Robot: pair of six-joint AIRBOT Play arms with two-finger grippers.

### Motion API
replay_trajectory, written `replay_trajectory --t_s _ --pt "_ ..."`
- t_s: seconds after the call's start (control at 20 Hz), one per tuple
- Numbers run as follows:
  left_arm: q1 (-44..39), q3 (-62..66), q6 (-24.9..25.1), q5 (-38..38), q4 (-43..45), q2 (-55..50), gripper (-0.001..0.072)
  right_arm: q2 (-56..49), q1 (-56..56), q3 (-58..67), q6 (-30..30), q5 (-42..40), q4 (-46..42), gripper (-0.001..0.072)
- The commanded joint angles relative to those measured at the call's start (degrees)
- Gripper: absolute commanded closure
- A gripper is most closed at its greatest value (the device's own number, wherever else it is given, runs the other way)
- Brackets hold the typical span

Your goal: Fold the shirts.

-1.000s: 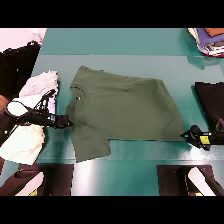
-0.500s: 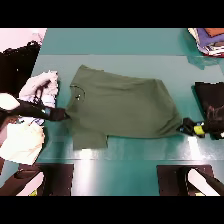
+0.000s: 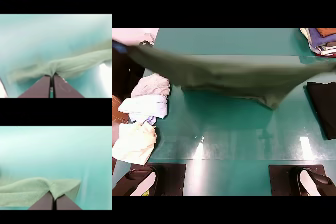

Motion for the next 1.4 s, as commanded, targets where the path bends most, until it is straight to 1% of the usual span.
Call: replay_trajectory --t_s 0.0,0.1,0.15,0.2,0.25,0.35,0.45,0.55,0.65,0.75,0.8,0.9,1.0,1.05,1.1,1.15,1.2,1.35 --pt "0.0 21.11 -0.28 2.99 0.42 0.09 0.0683 2.73 0.33 16.22 0.26 -2.51 -0.28 0.0697" --pt "0.0 27.82 -2.32 6.4 0.39 0.09 0.0684 2.67 0.33 22.45 0.28 -2.16 -0.68 0.0697" --pt "0.0 30.05 -2.69 7.63 0.37 0.09 0.0684 2.67 0.31 24.85 0.57 -1.92 -2.34 0.0698" --pt "0.0 31.87 -2.69 8.63 0.39 0.09 0.0685 2.56 0.33 27.28 2.29 -1.27 -5.31 0.0697" --pt "0.0 32.68 -2.69 9.73 0.39 0.09 0.0685 1.75 0.33 29.86 3.98 0.7 -8.63 0.0697" --pt "0.0 32.13 -2.69 10.16 0.46 -0.22 0.0684 -1.68 0.33 36.33 5.81 7.72 -14.12 0.0698" --pt "0.0 27.15 -2.67 10.25 0.46 -0.39 0.0684 -6.97 0.28 41.79 5.84 15.02 -15.5 0.0698" --pt "0.0 17.31 -2.67 10.08 0.28 -1.11 0.0684 -12.63 0.35 42.56 5.81 20.5 -14.73 0.0698" --pt "0.0 7.5 -2.67 6.8 -0.02 -3.76 0.0684 -17.44 0.35 36.68 5.77 23.56 -14.64 0.0698" --pt "0.0 0.42 -2.6 1.9 -0.24 -8.87 0.0683 -22.8 0.35 29.55 5.6 26.73 -14.67 0.0697" --pt "0.0 -2.58 -1.95 0.81 -0.24 -12.07 0.0683 -25.86 0.44 26.14 5.46 27.41 -14.64 0.0698" --pt "0.0 -6.45 -1.11 0.37 -0.24 -19.1 0.0683 -32.0 1.75 20.74 4.48 26.93 -14.75 0.0697" --pt "0.0 -7.19 -1.09 1.09 -0.37 -27.17 0.0683 -37.94 3.67 16.61 3.78 23.93 -14.75 0.0698" --pt "0.0 -7.17 -1.01 2.97 -0.39 -30.97 0.0683 -40.83 4.52 15.39 3.58 21.55 -14.8 0.0698" --pt "0.0 -7.13 0.83 5.92 -0.9 -34.84 0.0683 -44.09 5.16 15.06 3.21 18.58 -14.78 0.0698" --pt "0.0 -6.82 3.19 9.62 -1.07 -38.38 0.0683 -47.19 5.4 15.96 3.19 16.2 -14.75 0.0698" --pt "0.0 -6.32 3.91 12.92 -1.05 -41.16 0.0683 -50.53 5.38 18.27 3.28 14.62 -14.53 0.0698" --pt "0.0 -3.06 3.96 19.63 -1.03 -46.86 0.0683 -57.37 5.64 26.69 3.28 12.9 -14.56 0.0698"
